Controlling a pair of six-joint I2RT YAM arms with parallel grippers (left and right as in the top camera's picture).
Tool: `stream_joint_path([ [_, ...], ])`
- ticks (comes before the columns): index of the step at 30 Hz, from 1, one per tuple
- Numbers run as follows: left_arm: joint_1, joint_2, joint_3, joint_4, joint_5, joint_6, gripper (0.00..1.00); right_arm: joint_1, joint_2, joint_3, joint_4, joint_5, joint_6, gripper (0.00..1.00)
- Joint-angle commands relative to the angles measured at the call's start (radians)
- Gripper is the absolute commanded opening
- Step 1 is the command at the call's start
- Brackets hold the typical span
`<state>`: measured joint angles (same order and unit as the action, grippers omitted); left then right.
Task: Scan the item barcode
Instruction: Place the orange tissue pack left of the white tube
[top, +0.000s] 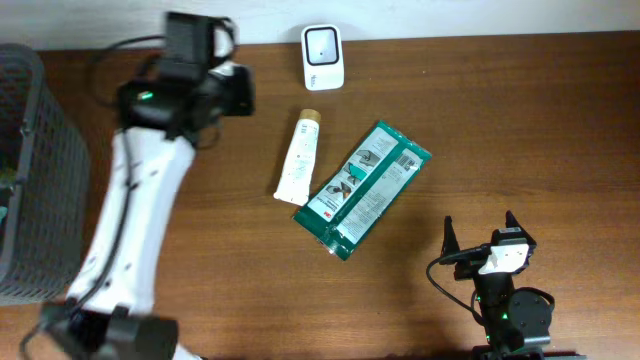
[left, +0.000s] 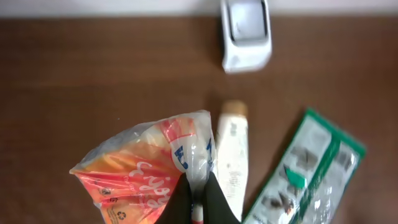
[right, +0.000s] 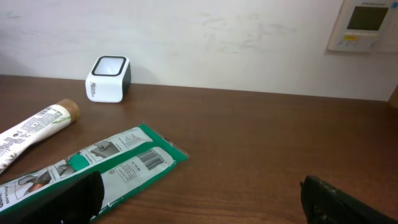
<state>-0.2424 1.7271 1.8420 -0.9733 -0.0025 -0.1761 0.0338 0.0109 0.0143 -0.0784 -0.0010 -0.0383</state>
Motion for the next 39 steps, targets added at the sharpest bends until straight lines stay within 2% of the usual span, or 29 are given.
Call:
stream_joint_path([
  [1,-0.076,0.137,0.003,-0.047,-0.048,0.002,0.0,0.007,-0.007,-0.009,-0.001,-0.006,-0.006,0.98],
  [6,-0.047,0.335,0.003,-0.118,-0.066,-0.317,0.0,0.007,-0.007,-0.009,-0.001,-0.005,-0.006,0.98],
  [12,-0.044,0.482,0.003,-0.118,-0.066,-0.4,0.0,0.007,-0.007,-0.009,-0.001,-0.005,-0.006,0.98],
  [13,-0.044,0.487,0.003,-0.118,-0.065,-0.4,0.03,0.007,-0.007,-0.009,-0.001,-0.006,-0.006,0.98],
  [15,-0.045,0.488,0.003,-0.117,-0.065,-0.399,0.34,0.007,-0.007,-0.009,-0.001,-0.006,-0.006,0.99],
  [16,-0.045,0.488,0.003,-0.119,-0.06,-0.399,0.46,0.007,-0.007,-0.009,-0.001,-0.006,-0.006,0.98],
  [18,-0.044,0.474,0.005,-0.121,-0.018,-0.38,0.55,0.007,-0.007,-0.009,-0.001,-0.006,-0.006,0.98],
  [22,-0.023,0.391,0.061,-0.125,-0.019,-0.322,0.57,0.007,-0.007,-0.009,-0.001,-0.006,-0.006,0.98],
  [26,0.07,0.189,0.145,-0.138,-0.076,-0.309,0.55,0.007,-0.007,-0.009,-0.001,-0.005,-0.006,0.98],
  [29,0.183,0.042,0.151,-0.131,-0.209,-0.256,0.55,0.007,-0.007,-0.009,-0.001,-0.006,-0.006,0.98],
  [32,0.362,-0.059,0.151,-0.109,-0.231,-0.225,0.56,0.007,-0.007,-0.009,-0.001,-0.005,-0.006,0.98],
  [36,0.601,-0.07,0.15,-0.022,-0.231,-0.227,0.62,0.007,-0.007,-0.009,-0.001,-0.006,-0.006,0.98],
  [37,0.657,-0.059,0.15,0.0,-0.231,-0.227,0.67,0.007,-0.007,-0.009,-0.001,-0.006,-0.006,0.98],
  [38,0.697,-0.048,0.15,0.015,-0.231,-0.227,0.76,0.007,-0.007,-0.009,-0.001,-0.006,-0.006,0.98],
  [39,0.763,-0.024,0.15,0.04,-0.231,-0.227,0.93,0.007,-0.007,-0.009,-0.001,-0.006,-0.006,0.98],
])
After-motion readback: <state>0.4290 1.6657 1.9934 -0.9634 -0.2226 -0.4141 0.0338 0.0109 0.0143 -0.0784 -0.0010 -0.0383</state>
